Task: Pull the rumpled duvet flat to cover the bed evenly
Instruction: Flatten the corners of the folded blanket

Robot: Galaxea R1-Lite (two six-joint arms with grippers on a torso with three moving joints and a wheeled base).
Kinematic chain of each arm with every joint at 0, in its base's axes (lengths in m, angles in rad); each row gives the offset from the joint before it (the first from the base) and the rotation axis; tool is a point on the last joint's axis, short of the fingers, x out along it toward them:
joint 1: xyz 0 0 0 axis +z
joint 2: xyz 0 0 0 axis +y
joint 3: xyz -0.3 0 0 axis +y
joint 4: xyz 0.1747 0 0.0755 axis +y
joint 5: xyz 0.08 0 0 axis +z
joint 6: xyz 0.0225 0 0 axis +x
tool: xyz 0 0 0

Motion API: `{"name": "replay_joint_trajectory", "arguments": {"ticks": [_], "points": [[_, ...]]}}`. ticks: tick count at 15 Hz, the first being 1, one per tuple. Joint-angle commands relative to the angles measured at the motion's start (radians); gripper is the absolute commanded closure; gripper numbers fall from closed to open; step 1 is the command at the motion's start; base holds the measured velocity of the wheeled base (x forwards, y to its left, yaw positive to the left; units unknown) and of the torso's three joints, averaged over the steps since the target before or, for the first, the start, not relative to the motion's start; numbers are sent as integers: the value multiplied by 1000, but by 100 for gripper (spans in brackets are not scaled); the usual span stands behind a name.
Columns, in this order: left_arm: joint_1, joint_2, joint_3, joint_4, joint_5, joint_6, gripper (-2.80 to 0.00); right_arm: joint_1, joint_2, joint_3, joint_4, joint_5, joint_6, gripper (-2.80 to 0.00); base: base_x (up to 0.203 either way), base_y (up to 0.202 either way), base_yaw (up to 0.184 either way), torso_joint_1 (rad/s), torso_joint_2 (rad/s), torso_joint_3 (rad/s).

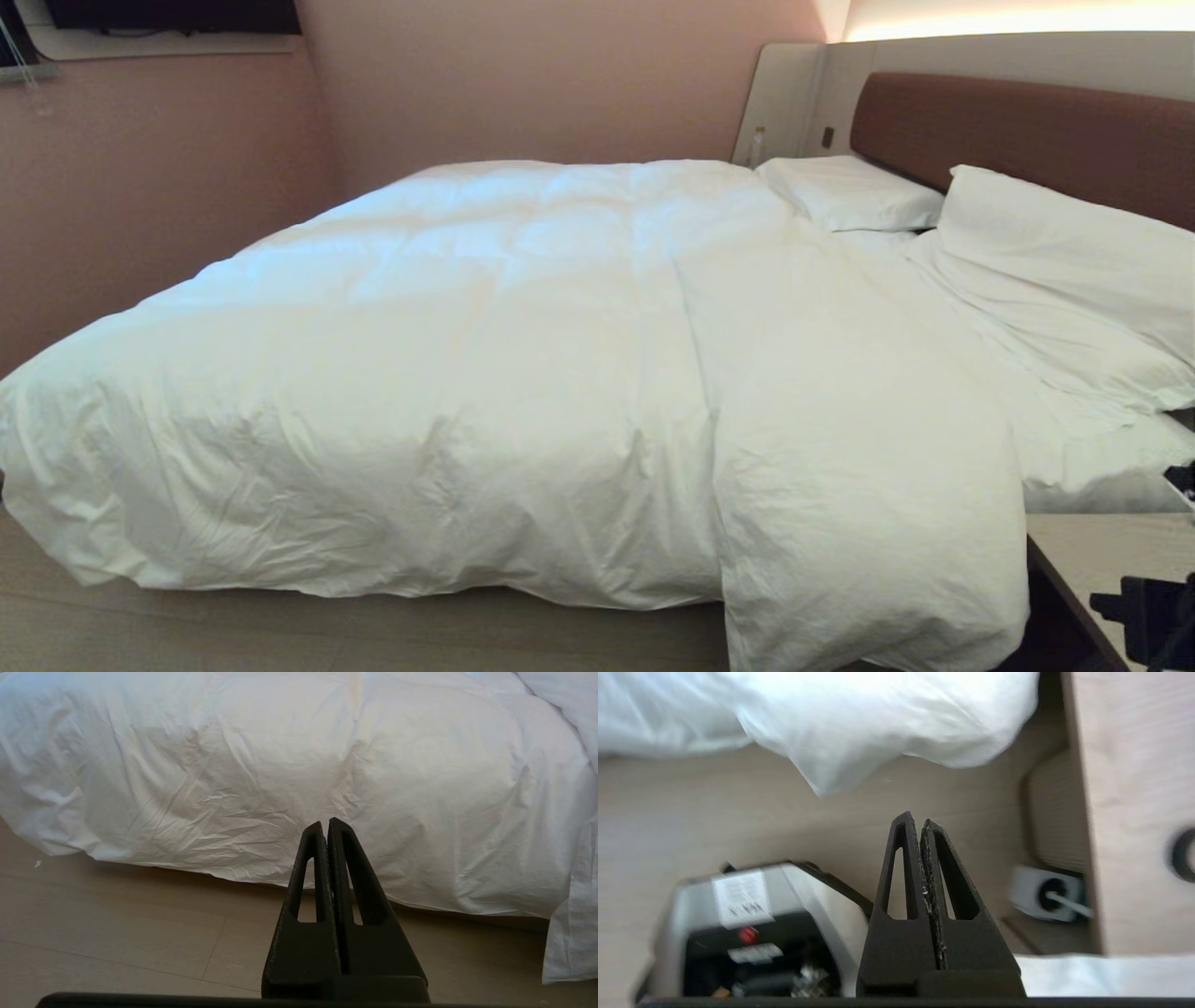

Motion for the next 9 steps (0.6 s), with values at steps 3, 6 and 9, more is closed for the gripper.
{"name": "replay_joint_trajectory", "arguments": {"ticks": [3,6,9], "points": [[0,0,0,0,1,-1,0,0,188,11,-246,3,81,0,0,0,0,0,0,0],[0,0,0,0,1,-1,0,0,235,16,-266,4,82,0,0,0,0,0,0,0],[0,0,0,0,1,-1,0,6,265,24,-285,35,75,0,0,0,0,0,0,0]]}}
